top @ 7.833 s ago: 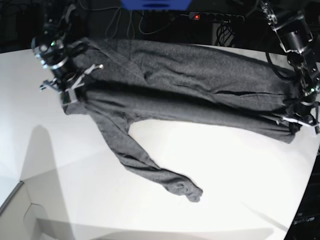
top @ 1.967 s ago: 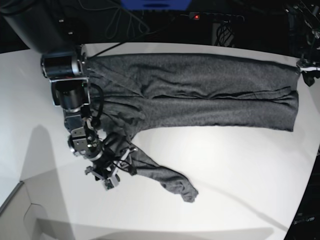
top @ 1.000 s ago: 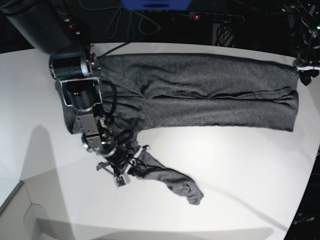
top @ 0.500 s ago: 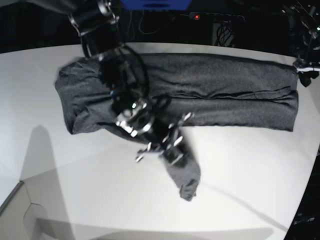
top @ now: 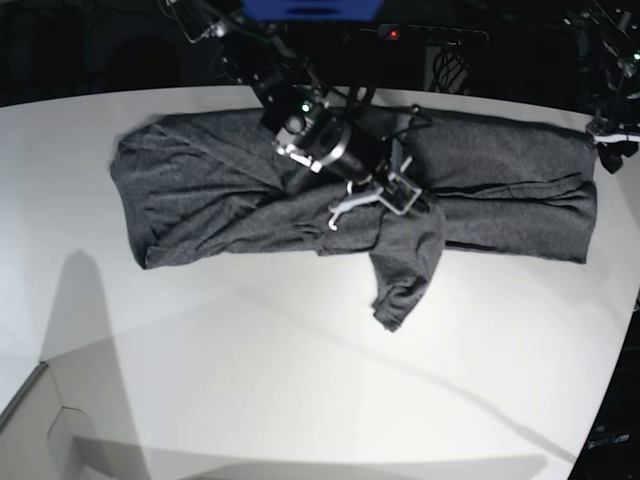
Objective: Layout the t-shirt on the table in an organized manner, then fold the t-shirt properly
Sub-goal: 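Lift the sleeve with the right gripper and lay it across the strip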
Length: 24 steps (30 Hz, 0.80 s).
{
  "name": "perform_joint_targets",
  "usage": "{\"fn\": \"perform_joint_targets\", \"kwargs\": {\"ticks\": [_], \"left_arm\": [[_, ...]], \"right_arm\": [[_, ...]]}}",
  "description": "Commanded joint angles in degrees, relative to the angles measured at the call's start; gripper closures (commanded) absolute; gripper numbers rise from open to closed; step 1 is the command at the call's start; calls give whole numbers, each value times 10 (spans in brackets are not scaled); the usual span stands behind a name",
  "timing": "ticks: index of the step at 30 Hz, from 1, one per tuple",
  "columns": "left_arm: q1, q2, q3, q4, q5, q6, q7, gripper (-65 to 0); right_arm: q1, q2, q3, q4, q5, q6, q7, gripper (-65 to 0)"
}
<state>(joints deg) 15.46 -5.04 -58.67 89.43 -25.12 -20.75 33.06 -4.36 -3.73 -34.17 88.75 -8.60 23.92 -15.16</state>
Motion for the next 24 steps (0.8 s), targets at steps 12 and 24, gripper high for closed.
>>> {"fn": "perform_joint_targets", "kwargs": {"ticks": [12, 24], "left_arm": [[-13, -9, -2, 77, -7, -1, -13, -276], [-28, -12, 1, 80, -62, -1, 40, -277]], "right_arm": [[-24, -2, -21, 46, 9, -1, 17, 0], [-35, 15, -21, 66, 9, 0, -16, -260]]}}
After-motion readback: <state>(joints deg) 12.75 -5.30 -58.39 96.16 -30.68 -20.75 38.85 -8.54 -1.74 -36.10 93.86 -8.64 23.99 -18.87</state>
